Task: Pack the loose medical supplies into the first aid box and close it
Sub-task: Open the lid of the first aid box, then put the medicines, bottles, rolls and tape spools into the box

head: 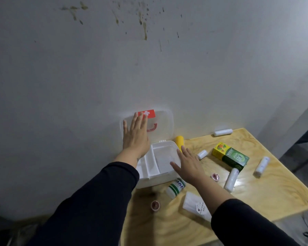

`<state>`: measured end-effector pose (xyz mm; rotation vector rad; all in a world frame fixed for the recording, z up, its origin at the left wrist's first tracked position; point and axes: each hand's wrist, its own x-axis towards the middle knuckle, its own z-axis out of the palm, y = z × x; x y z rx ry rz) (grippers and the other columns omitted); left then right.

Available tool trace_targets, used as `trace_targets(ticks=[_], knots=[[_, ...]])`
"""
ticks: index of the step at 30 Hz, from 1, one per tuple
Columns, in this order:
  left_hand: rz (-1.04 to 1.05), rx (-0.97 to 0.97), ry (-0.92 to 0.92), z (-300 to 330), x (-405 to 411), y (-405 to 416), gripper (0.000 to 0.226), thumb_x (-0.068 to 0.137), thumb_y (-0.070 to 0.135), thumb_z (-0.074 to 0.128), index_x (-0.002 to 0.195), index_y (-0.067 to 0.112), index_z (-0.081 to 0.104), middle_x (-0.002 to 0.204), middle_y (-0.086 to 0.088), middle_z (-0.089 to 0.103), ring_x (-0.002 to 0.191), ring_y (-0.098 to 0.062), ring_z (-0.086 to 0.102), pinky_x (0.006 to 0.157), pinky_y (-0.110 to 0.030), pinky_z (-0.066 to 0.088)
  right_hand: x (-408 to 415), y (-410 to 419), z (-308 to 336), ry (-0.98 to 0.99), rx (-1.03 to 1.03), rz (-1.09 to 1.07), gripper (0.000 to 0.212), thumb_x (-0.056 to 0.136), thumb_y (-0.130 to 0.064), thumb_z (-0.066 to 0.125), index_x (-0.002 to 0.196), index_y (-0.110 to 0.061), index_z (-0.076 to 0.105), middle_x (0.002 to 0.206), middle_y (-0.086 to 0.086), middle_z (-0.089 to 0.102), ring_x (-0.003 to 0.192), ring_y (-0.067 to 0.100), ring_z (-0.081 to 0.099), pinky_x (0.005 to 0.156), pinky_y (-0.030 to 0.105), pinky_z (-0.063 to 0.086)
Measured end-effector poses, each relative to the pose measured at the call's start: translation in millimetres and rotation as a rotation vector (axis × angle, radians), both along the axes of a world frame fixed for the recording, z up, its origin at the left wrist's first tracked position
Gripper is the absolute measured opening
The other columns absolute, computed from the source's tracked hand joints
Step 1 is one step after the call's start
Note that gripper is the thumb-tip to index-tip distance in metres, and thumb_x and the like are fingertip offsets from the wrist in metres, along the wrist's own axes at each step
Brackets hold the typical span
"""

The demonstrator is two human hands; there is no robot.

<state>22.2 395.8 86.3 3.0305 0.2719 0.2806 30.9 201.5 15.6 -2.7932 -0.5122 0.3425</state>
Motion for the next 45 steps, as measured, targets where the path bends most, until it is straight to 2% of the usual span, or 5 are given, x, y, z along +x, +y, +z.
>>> trace_targets(ticks=[10,19,31,36,45], knots=[[-0.301,-0.293,0.45,-5.4,-19.3,-79.0,0.046,0.095,0.049,0.044,0.13,0.022,0.057,0.139,-0.003,0.055,0.126,-0.025,0.051,0.106,-0.04,0.041,-17.2,-79.8,30.3,0.172,-0.146,-0.144,0.058,0.093,-0.044,0.049,0.142,-0.015,0.041,0.15,0.01,0.04,0.137,0.027,0.038,0.11,0.034,0.034],[-0.352,-0.335,0.555,-18.2,1.5,-151.0,0.042,0.092,0.048,0.052,0.118,0.017,0.063,0.129,-0.006,0.063,0.118,-0.025,0.057,0.102,-0.036,0.045,-10.5,-176.3,38.5,0.124,-0.08,-0.31,0.039,0.089,-0.026,0.06,0.125,-0.012,0.059,0.128,0.012,0.06,0.118,0.028,0.055,0.097,0.034,0.044],[-0.161,-0.431,0.606,-66.2,62.7,-203.3,0.053,0.088,0.049,0.053,0.135,0.023,0.054,0.138,0.002,0.056,0.123,-0.021,0.054,0.102,-0.034,0.045,72.5,-227.2,-30.4,0.083,0.364,-0.41,0.047,0.079,-0.015,0.072,0.124,-0.015,0.058,0.137,0.012,0.047,0.126,0.025,0.048,0.106,0.029,0.034],[-0.089,-0.437,0.602,-78.7,69.4,-212.9,0.051,0.09,0.046,0.053,0.136,0.027,0.052,0.142,0.005,0.053,0.129,-0.019,0.05,0.103,-0.031,0.042,88.1,-235.2,-53.4,0.074,0.454,-0.373,0.044,0.08,-0.009,0.072,0.122,-0.017,0.061,0.127,0.009,0.052,0.117,0.02,0.051,0.091,0.013,0.03],[0.033,-0.479,0.46,-47.7,61.3,-187.4,0.044,0.089,0.048,0.055,0.127,0.025,0.059,0.128,0.001,0.062,0.119,-0.024,0.056,0.1,-0.037,0.046,122.5,-221.3,0.4,-0.05,0.452,-0.2,0.044,0.072,-0.016,0.078,0.115,-0.015,0.067,0.119,0.011,0.056,0.112,0.024,0.056,0.093,0.03,0.049]])
